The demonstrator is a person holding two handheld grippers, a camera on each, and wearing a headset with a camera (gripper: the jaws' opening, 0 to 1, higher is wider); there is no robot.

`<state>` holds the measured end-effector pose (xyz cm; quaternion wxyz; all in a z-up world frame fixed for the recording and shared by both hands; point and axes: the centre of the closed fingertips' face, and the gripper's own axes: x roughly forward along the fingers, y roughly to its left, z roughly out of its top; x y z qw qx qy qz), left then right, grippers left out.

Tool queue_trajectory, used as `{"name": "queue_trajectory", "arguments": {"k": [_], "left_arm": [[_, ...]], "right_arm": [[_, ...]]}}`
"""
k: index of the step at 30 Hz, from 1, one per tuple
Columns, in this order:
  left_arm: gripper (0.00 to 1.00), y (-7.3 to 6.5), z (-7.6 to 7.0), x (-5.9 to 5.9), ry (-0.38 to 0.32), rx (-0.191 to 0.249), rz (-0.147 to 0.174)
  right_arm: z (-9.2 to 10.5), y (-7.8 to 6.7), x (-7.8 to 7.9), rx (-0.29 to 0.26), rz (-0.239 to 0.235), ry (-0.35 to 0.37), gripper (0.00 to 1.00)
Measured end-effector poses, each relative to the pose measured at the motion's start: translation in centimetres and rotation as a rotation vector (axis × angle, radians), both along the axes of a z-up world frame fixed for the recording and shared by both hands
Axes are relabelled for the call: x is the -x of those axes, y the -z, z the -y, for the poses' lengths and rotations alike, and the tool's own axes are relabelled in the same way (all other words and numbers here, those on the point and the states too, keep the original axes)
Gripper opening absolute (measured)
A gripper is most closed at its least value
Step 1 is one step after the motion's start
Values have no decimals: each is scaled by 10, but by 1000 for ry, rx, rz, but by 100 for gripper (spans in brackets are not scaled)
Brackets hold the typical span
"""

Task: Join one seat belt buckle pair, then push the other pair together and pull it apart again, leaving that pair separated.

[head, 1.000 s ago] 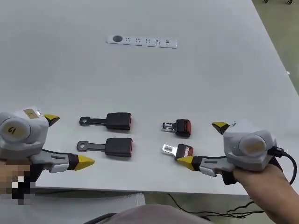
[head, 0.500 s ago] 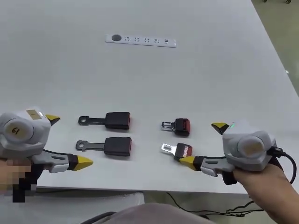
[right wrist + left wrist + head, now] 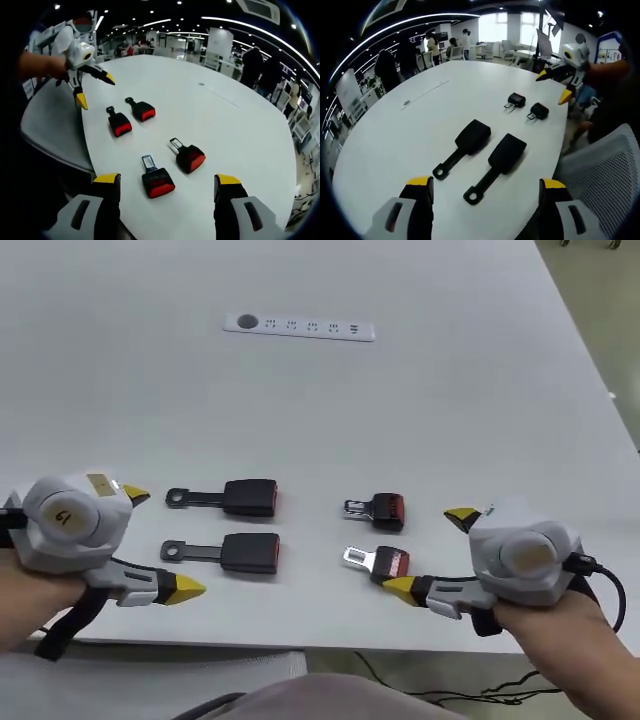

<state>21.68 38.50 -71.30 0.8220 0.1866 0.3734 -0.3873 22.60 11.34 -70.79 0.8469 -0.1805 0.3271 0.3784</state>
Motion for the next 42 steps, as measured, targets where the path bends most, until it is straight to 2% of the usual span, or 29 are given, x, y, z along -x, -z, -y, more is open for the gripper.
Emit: {"name": "queue_trajectory", "arguments": {"k": [8, 15, 18, 21, 26, 29, 33, 36, 39, 40, 41, 42], "left_arm": [[77, 6, 11, -1, 63, 0, -7], [69, 19, 22, 2, 136, -35, -38], [68, 20, 30, 2, 170, -50, -45], [65, 27, 37, 0, 248, -63, -28], [60, 36, 46, 2, 322, -107, -43], [59, 40, 50, 3, 347, -125, -45], [58, 43, 56, 3, 367, -131, -57], [54, 47, 60, 1, 346, -120, -85], [53, 52, 59, -8, 352, -130, -77], [52, 51, 62, -8, 371, -132, -68], [49, 50, 67, -9, 423, -130, -35], [47, 51, 66, -9, 427, -139, -39]], "right_arm": [[-3, 8, -1, 21, -3, -29, 73], [-4, 17, 2, 56, -20, -63, 69], [-6, 21, 4, 69, -25, -84, 66], [-8, 27, 5, 78, -38, -111, 62], [-12, 34, 2, 89, -44, -144, 57], [-14, 38, 4, 101, -56, -172, 51], [-14, 45, 5, 113, -63, -190, 49], [-15, 54, 6, 119, -80, -206, 47], [-15, 61, 7, 132, -90, -225, 45], [-15, 62, 7, 133, -94, -228, 44], [-15, 63, 6, 135, -100, -232, 43], [-15, 63, 6, 136, -102, -236, 43]]}}
